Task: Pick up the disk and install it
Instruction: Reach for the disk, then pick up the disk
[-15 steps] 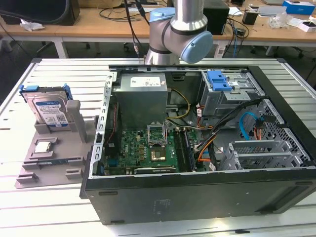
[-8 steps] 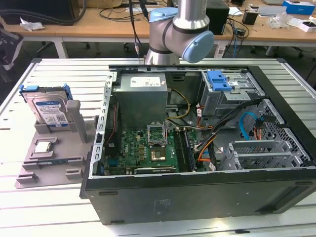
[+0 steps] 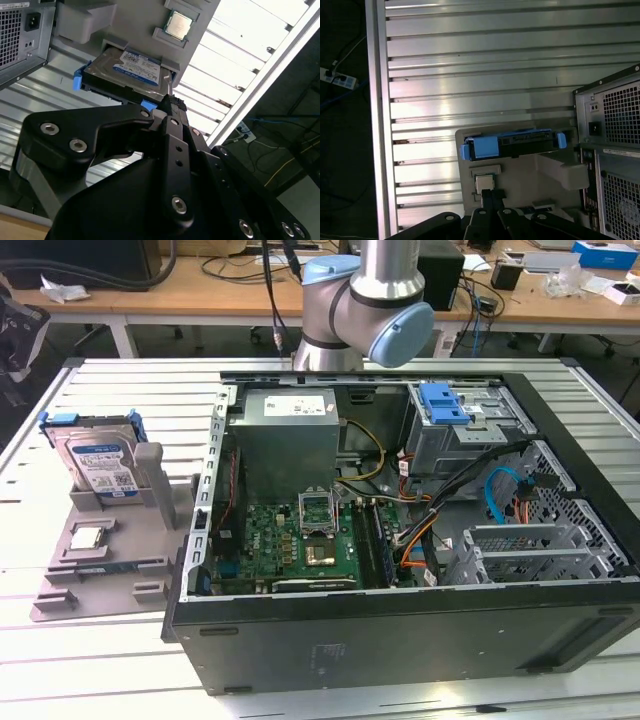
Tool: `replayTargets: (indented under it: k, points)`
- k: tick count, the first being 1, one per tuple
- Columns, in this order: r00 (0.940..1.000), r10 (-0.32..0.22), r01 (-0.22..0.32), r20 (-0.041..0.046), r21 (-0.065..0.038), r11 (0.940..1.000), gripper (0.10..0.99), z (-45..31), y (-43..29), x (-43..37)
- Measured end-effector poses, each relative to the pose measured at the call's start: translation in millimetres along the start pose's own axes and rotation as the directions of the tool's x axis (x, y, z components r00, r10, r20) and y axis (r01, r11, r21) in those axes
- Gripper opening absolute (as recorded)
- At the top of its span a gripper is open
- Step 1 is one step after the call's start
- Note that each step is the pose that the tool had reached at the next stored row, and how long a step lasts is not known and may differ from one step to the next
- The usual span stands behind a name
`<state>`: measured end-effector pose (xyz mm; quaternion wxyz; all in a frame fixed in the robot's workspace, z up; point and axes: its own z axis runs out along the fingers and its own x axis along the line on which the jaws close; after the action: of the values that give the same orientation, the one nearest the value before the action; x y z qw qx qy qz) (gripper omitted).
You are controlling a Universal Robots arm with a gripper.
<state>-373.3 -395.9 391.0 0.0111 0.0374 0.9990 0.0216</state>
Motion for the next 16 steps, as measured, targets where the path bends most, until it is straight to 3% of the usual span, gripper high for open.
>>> replayTargets:
  k: [3,4,7,10,11,15,16]
  points:
    - [1.0000,-0.008,0.008,-0.0003,0.000,1.0000,0.106,0.0,0.0,0.0]
    - [0.9991,-0.042,0.042,-0.0018,-0.001,0.9991,0.106,0.0,0.0,0.0]
    - [0.9905,-0.137,0.137,-0.0058,-0.003,0.9906,0.106,0.0,0.0,0.0]
    - [0.9805,-0.196,0.196,-0.0083,-0.005,0.9806,0.106,0.0,0.0,0.0]
    - [0.9726,-0.232,0.232,-0.0096,-0.006,0.9727,0.106,0.0,0.0,0.0]
    - [0.9510,-0.309,0.309,-0.0126,-0.008,0.9511,0.106,0.0,0.0,0.0]
    - [0.9371,-0.349,0.349,-0.0141,-0.010,0.9372,0.106,0.0,0.0,0.0]
